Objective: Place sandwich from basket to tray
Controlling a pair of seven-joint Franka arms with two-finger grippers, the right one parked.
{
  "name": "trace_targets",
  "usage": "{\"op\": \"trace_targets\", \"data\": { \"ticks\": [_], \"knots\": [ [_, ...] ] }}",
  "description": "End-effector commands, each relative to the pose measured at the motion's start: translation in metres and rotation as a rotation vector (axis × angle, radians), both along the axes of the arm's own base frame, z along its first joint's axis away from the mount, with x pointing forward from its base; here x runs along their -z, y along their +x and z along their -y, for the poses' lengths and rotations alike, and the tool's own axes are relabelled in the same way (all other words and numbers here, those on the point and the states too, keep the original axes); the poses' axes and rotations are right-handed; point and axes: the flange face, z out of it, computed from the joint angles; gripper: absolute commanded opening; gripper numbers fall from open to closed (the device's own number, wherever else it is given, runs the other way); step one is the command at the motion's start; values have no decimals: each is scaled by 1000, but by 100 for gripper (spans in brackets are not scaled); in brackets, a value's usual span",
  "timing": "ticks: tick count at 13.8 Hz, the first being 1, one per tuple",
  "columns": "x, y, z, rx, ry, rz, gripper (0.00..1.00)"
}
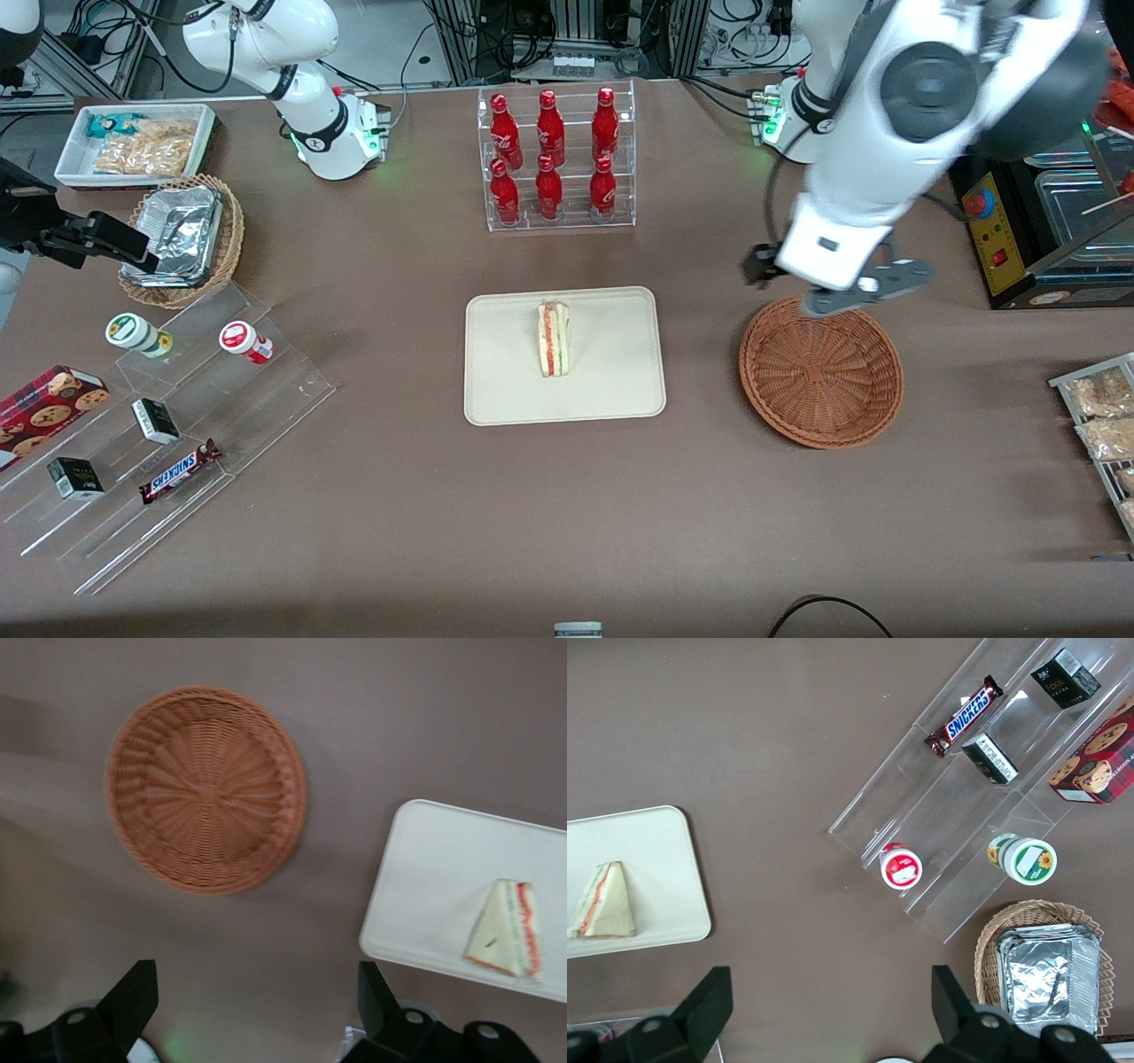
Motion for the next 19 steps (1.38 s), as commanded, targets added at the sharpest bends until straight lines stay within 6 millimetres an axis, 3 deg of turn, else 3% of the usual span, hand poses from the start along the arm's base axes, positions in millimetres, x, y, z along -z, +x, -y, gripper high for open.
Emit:
{"op": "trace_targets", "data": {
  "ticks": [1,6,9,13,14,19],
  "knots": [
    [-10,-4,-57,61,-22,-40,100],
    [-26,-13,-133,114,-57,-49,100],
    [-35,-16,-166,113,-67,-50,100],
    [-46,-27,-193,171,-84,-64,100],
    [-51,-30,-211,185,-92,-59,100],
    [-55,-35,-220,197,-90,-55,100]
  ]
}}
